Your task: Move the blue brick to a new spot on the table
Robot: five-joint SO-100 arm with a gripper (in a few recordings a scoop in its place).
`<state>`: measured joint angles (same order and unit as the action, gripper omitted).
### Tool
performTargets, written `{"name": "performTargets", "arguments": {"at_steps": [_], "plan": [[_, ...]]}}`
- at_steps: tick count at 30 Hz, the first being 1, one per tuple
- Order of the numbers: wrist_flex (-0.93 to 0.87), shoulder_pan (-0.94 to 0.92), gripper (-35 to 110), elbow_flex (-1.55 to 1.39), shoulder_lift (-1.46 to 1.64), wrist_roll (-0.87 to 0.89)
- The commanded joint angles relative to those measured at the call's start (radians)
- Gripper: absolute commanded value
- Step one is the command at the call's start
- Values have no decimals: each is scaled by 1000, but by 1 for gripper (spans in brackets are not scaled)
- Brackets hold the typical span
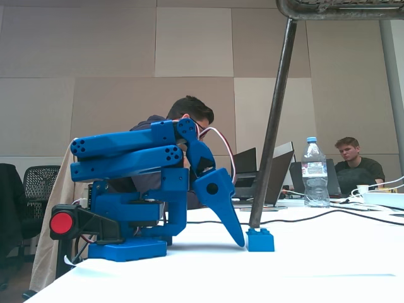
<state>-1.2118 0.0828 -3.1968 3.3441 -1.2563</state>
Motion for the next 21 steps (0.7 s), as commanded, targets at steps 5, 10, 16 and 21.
{"name": "performTargets", "arguments": {"at_steps": [5,10,16,21], "plan": [[2,3,0,-23,-5,11],[2,2,0,-23,-5,9],[0,3,0,-23,-5,-15],[-8,6,2,-6,-5,-3]]}}
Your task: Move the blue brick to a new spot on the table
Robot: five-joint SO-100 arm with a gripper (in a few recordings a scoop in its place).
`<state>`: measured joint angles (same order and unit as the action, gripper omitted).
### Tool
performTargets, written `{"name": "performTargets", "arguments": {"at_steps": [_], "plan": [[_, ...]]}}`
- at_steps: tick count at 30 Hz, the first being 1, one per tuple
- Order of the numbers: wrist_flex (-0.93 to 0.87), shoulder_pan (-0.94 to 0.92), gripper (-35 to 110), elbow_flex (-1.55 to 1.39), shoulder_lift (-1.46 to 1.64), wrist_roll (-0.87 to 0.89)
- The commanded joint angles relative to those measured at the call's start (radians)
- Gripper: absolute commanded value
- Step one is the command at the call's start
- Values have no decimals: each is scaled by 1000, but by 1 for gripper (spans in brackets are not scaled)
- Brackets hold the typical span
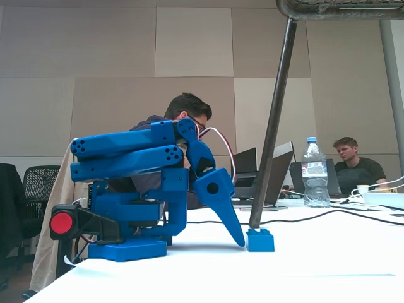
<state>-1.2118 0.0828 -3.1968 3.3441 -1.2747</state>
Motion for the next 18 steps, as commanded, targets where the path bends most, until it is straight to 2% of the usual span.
{"name": "performTargets", "arguments": {"at_steps": [1,10,18], "plan": [[-15,14,3,14,-5,35],[-66,5,6,304,-351,-32],[63,-91,15,560,-811,-155]]}}
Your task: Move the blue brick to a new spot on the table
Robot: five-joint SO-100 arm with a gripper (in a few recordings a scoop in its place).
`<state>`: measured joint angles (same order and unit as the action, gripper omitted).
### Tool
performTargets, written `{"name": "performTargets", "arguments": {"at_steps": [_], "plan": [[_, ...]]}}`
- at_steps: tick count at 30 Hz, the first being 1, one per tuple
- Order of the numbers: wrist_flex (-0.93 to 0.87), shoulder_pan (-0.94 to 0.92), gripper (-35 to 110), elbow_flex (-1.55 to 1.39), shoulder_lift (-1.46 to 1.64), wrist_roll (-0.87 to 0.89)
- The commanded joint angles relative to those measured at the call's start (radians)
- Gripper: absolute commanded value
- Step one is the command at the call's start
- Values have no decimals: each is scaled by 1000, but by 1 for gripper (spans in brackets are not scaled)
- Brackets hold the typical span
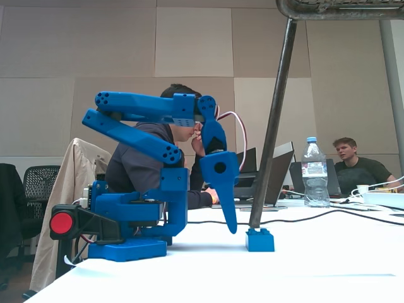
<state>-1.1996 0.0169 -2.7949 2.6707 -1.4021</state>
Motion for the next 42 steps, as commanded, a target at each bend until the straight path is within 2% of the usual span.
{"name": "performTargets", "arguments": {"at_steps": [1,5,11,20,30,34,42], "plan": [[66,-29,17,199,-201,-31],[158,-35,28,279,-373,-57],[256,-2,29,272,-471,-66],[413,12,22,176,-560,-61],[380,-11,7,189,-581,-52],[272,3,6,365,-664,-6],[37,75,5,1048,-1077,104]]}}
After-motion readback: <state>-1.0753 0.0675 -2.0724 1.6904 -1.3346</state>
